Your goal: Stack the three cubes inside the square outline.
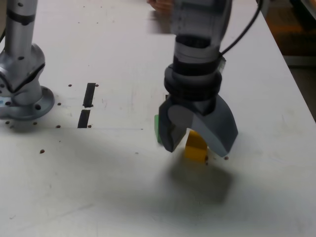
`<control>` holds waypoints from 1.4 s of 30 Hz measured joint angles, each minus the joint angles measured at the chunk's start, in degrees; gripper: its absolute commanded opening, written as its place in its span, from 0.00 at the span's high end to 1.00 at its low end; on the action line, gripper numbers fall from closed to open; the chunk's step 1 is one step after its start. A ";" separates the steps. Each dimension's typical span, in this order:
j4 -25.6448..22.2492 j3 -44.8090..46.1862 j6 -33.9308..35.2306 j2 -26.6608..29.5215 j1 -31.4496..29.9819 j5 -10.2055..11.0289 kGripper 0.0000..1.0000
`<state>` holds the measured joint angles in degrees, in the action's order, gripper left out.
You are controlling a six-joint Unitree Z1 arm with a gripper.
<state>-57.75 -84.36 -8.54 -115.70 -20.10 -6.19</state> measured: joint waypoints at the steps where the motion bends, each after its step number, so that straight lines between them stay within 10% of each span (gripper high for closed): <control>1: 0.00 -0.06 -0.14 -0.34 0.44 -0.17 0.05; 17: -0.05 -0.51 -1.98 -2.68 3.56 -3.49 0.17; 31: -0.80 1.13 -1.97 -2.58 3.56 -5.13 0.83; 42: 0.30 4.01 -2.22 0.48 3.56 -4.73 0.90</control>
<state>-57.45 -80.35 -10.75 -115.22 -16.54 -10.92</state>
